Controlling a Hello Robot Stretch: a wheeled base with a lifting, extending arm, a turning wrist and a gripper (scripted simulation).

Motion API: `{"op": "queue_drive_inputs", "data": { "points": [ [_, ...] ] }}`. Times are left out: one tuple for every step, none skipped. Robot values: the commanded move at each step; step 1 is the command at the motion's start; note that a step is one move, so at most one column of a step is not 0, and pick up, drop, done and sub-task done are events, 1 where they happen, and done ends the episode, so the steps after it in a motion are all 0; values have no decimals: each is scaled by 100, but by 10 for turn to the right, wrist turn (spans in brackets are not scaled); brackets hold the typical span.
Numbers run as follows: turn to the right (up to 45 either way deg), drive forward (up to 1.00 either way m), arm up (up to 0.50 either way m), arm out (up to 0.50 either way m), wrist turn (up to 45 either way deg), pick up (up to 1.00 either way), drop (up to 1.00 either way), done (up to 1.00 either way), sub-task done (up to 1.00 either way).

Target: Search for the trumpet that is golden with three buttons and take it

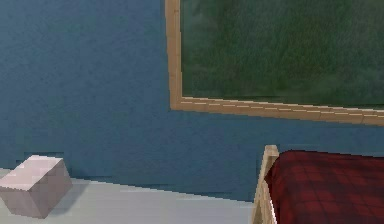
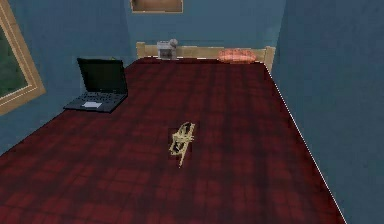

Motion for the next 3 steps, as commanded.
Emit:
{"op": "queue_drive_inputs", "data": {
  "points": [
    [0,0,36,0,0,0,0,0,0],
    [0,0,0,34,0,0,0,0,0],
    [0,0,0,0,450,0,0,0,0]
  ]
}}
